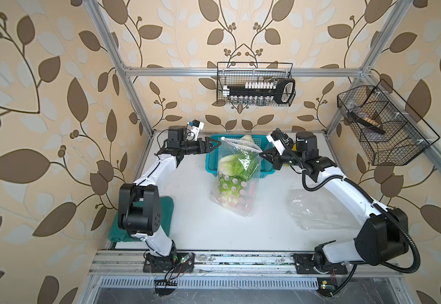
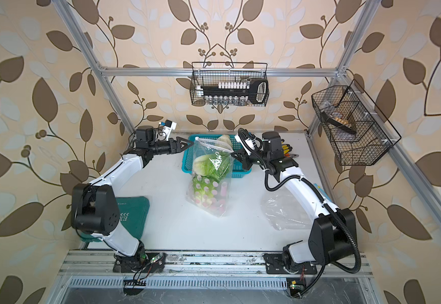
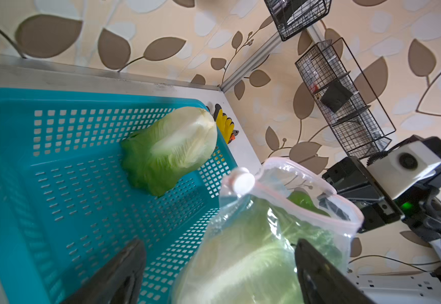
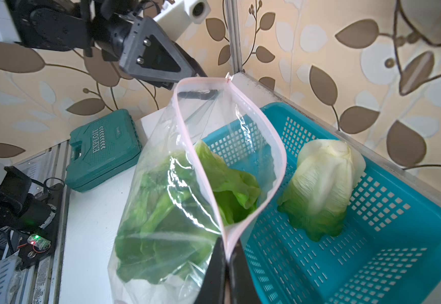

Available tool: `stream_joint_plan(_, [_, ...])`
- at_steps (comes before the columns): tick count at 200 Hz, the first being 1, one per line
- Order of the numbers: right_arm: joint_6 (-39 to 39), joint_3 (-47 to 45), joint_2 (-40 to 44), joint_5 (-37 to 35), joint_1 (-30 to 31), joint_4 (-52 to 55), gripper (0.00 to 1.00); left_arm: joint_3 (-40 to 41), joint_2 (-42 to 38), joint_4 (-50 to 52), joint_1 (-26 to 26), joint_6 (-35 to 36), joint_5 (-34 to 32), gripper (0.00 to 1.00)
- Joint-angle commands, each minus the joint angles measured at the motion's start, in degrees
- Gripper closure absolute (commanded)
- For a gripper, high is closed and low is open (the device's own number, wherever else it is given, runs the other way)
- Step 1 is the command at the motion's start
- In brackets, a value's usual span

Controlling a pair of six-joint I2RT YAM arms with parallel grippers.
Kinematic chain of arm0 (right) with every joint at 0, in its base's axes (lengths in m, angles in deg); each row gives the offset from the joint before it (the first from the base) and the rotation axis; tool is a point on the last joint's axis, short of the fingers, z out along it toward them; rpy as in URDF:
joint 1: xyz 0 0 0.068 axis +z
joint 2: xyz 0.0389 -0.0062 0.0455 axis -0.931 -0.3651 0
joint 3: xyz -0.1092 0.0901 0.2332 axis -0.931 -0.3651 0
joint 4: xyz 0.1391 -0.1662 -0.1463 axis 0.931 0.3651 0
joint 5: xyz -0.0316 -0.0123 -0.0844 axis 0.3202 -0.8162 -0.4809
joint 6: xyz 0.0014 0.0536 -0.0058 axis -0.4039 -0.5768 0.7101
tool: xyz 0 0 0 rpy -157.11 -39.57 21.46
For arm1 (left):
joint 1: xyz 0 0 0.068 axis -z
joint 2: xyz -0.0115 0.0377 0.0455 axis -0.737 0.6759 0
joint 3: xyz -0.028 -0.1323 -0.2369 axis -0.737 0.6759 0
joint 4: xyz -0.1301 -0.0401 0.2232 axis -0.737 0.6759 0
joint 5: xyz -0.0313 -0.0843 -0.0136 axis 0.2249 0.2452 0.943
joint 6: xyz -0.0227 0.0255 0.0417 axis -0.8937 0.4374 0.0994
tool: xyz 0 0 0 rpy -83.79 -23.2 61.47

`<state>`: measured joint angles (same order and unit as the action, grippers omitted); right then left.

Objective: Put the chinese cabbages into a zipper bag and zip it
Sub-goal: Adjust the zipper food storage bag at the center of the board, then zip the zipper on the zipper food storage bag.

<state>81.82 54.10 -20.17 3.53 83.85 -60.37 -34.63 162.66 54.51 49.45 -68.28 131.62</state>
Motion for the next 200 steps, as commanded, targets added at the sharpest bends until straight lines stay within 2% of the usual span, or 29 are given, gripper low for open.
stream_joint_plan(1, [-0.6, 2.4, -0.7, 2.5, -0.3, -2.3, 1.0, -4.5, 3.2, -6.6, -0.9, -3.5, 10.9, 0.14])
stream_joint_plan(18, [-1.2, 2.0, -1.2, 2.0, -0.3, -3.4, 1.0, -3.7, 4.8, -12.9, -0.4, -7.7, 13.7, 0.15])
stream_joint_plan(44, [-1.6, 2.7, -2.2, 2.2, -0.4, -3.6, 1.0, -3.0, 7.4, -15.9, -0.1, -8.1, 14.3, 0.18])
stream_joint_plan(67, [-1.7, 2.7, -2.5, 2.6, -0.4, -3.7, 1.0, -2.8, 9.9, -23.3, 1.1, -13.7, 15.9, 0.23])
stream_joint_plan(95, [-1.7, 2.8, -2.8, 2.4, -0.8, -3.5, 1.0, -3.1, 10.2, -20.1, 3.1, -9.5, 16.8, 0.33])
stream_joint_plan(107, [-1.7, 2.9, -2.7, 2.6, -0.9, -3.4, 1.0, -3.1, 10.4, -19.9, 3.0, -9.4, 17.0, 0.4])
stream_joint_plan(133, [-2.2, 2.8, -2.5, 3.0, -1.4, -3.8, 1.0, -3.8, 10.8, -22.0, 3.2, -11.3, 16.4, 0.64])
stream_joint_plan(151, [-2.3, 2.9, -2.7, 3.1, -1.4, -3.8, 1.0, -3.8, 10.3, -23.9, 3.2, -12.5, 16.0, 0.73])
stream_joint_plan(185, [-3.2, 3.0, -2.0, 2.6, -1.6, -3.4, 1.0, -3.8, 7.7, -24.9, 3.2, -13.7, 16.6, 0.99])
stream_joint_plan(200, [-5.2, 4.2, -0.9, 1.3, -2.2, -1.1, 1.0, -3.8, 5.0, -21.5, 3.2, -11.3, 16.4, 1.0])
